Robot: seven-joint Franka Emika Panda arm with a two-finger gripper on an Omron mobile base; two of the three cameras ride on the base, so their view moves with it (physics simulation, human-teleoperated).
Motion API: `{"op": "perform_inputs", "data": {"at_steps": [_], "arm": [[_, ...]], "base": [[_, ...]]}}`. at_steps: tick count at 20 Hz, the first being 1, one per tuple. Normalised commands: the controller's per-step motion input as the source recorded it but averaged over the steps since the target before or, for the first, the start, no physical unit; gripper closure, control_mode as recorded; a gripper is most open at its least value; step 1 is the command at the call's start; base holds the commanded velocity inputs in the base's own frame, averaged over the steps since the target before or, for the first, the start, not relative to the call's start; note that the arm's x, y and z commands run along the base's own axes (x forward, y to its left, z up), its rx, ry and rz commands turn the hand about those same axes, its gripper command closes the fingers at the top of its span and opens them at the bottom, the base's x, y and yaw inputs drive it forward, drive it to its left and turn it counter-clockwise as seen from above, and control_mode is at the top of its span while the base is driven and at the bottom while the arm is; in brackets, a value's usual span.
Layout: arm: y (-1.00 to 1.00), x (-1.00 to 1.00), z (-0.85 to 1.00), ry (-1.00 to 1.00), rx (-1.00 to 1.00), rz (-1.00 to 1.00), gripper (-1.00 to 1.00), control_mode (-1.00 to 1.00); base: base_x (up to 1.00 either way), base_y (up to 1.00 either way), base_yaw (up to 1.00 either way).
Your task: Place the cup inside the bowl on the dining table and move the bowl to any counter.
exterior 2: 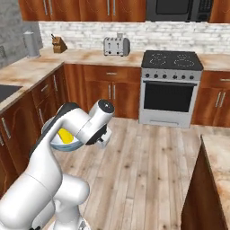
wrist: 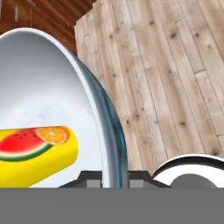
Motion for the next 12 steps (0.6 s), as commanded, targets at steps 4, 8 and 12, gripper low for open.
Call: {"op": "perform_inputs", "data": {"at_steps": [4,8,12], "arm": [[0.0,0.0,0.0,0.0,0.0,0.0,1.0,1.0],[0.0,0.0,0.0,0.0,0.0,0.0,1.0,1.0],[0.0,0.0,0.0,0.0,0.0,0.0,1.0,1.0]], "base": [[1.0,0.48,-0.01],[0.92,0.47,0.0],[0.87,0.49,0.0]]}}
